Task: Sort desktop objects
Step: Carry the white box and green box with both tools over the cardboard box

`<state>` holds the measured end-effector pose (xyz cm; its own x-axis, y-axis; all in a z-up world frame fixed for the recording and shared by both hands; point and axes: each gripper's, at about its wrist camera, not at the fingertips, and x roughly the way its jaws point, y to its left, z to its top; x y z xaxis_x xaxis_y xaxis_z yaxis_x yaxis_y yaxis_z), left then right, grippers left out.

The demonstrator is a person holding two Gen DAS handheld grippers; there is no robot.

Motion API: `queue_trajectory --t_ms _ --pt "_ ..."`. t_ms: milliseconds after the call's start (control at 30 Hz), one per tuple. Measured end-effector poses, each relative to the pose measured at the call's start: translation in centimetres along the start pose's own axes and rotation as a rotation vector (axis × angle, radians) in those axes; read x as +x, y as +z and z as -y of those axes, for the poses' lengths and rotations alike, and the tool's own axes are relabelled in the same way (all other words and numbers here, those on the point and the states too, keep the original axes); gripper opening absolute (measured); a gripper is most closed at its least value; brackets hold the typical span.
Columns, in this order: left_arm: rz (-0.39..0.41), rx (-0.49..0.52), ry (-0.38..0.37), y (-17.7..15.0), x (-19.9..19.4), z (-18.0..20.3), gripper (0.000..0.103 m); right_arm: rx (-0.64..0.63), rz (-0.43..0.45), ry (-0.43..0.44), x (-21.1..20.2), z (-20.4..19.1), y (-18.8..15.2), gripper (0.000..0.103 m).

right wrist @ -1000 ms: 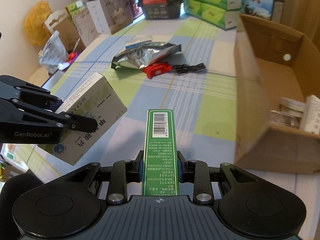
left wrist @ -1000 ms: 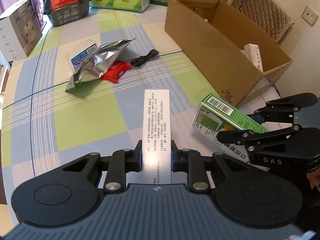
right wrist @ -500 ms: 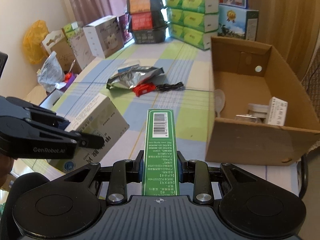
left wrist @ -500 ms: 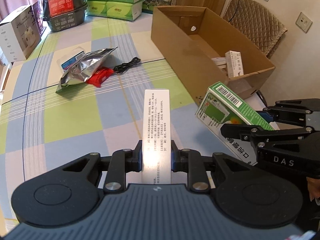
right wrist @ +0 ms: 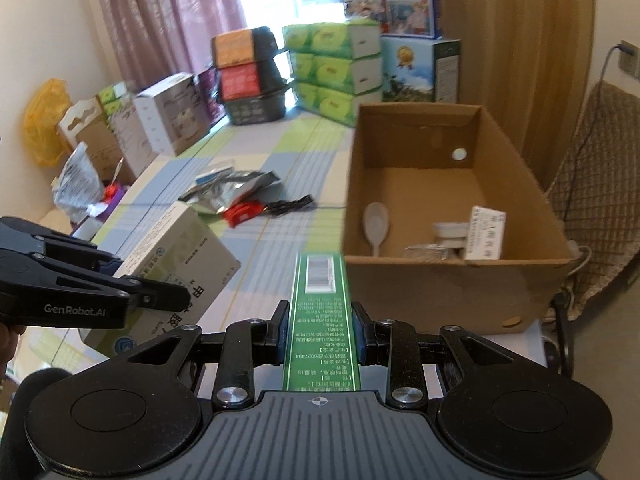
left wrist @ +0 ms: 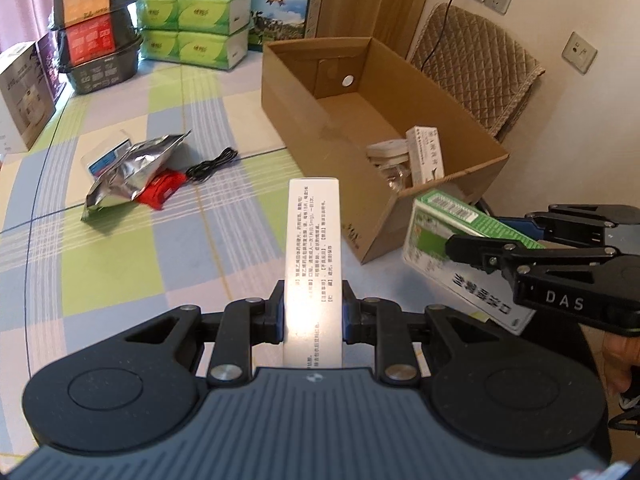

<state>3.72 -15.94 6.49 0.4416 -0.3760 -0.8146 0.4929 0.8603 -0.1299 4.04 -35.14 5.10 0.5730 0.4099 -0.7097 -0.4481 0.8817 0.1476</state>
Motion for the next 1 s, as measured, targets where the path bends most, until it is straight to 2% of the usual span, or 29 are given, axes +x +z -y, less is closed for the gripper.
queue_trajectory --t_ms 667,1000 --pt "0.015 0.061 -0.058 4.2 1.2 4.5 0.020 0.057 0.092 -0.066 -3.2 5.4 2.4 0.027" --pt "0.032 0.085 -0.069 7.9 2.1 6.6 0.020 0.042 0.117 -0.093 -2.7 8.0 5.0 0.027"
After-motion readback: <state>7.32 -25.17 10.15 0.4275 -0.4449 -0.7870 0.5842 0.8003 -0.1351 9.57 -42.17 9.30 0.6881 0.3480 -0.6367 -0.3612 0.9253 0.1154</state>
